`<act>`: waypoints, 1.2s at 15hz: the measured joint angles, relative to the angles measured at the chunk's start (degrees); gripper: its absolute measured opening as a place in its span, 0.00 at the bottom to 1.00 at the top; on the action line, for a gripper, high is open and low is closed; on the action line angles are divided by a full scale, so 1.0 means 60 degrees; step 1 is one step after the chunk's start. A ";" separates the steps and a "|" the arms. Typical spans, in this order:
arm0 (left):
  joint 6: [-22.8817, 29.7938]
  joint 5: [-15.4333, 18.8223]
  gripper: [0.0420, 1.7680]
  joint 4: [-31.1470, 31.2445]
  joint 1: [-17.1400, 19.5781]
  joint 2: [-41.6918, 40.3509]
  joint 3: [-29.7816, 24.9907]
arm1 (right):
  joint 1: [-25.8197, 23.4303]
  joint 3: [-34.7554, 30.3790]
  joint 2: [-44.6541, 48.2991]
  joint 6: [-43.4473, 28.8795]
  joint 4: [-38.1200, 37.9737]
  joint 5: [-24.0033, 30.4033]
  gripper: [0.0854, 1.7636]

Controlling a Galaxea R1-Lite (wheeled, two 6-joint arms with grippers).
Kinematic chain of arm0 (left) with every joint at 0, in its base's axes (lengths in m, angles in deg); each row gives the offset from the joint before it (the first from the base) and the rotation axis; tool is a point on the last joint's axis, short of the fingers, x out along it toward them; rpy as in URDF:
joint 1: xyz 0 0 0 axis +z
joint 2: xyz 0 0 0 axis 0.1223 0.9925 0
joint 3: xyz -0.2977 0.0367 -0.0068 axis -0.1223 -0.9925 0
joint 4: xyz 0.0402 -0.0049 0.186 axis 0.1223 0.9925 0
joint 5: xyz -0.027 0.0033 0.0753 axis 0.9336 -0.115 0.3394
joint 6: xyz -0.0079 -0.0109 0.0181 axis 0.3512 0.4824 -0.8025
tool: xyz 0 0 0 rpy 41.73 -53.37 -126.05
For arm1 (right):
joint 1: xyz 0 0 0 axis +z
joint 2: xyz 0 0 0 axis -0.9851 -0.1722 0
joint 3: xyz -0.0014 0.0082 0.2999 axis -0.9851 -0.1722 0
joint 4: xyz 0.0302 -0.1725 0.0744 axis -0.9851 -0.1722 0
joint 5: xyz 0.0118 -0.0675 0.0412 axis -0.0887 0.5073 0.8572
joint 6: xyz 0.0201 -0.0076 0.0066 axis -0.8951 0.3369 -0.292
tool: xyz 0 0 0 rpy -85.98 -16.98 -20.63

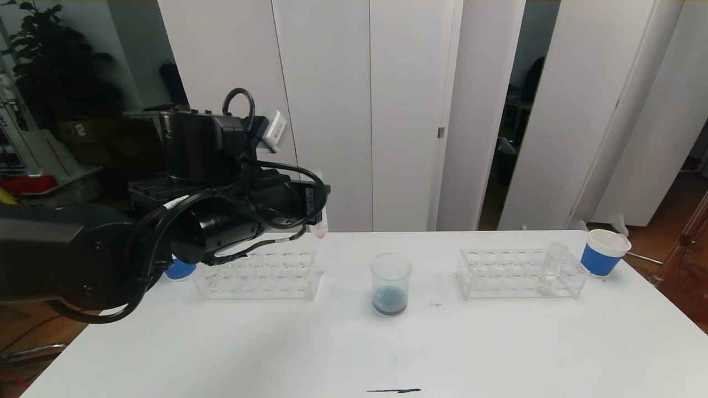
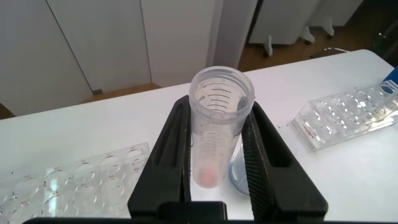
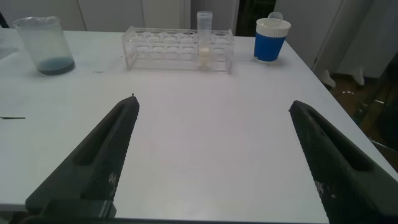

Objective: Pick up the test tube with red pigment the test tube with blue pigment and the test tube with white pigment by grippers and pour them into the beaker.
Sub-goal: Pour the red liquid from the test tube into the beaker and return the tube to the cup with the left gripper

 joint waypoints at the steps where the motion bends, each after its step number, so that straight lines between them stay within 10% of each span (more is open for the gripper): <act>1: 0.0091 -0.0335 0.31 0.0004 0.0065 -0.0073 -0.0110 | 0.0000 0.0000 0.0000 -0.0004 0.0002 0.0000 0.98; 6: -0.0138 -0.1282 0.31 -0.1512 0.1012 0.0008 -0.0691 | 0.0004 0.0000 0.0000 -0.0004 0.0000 0.0000 0.98; 12: -0.3462 -0.1820 0.31 -0.7117 0.3734 0.1420 -0.1733 | 0.0000 0.0000 0.0000 0.0000 0.0000 0.0000 0.98; 18: -0.3698 -0.1847 0.31 -0.9129 0.4951 0.3316 -0.2211 | 0.0004 0.0000 0.0000 -0.0004 0.0002 -0.0004 0.98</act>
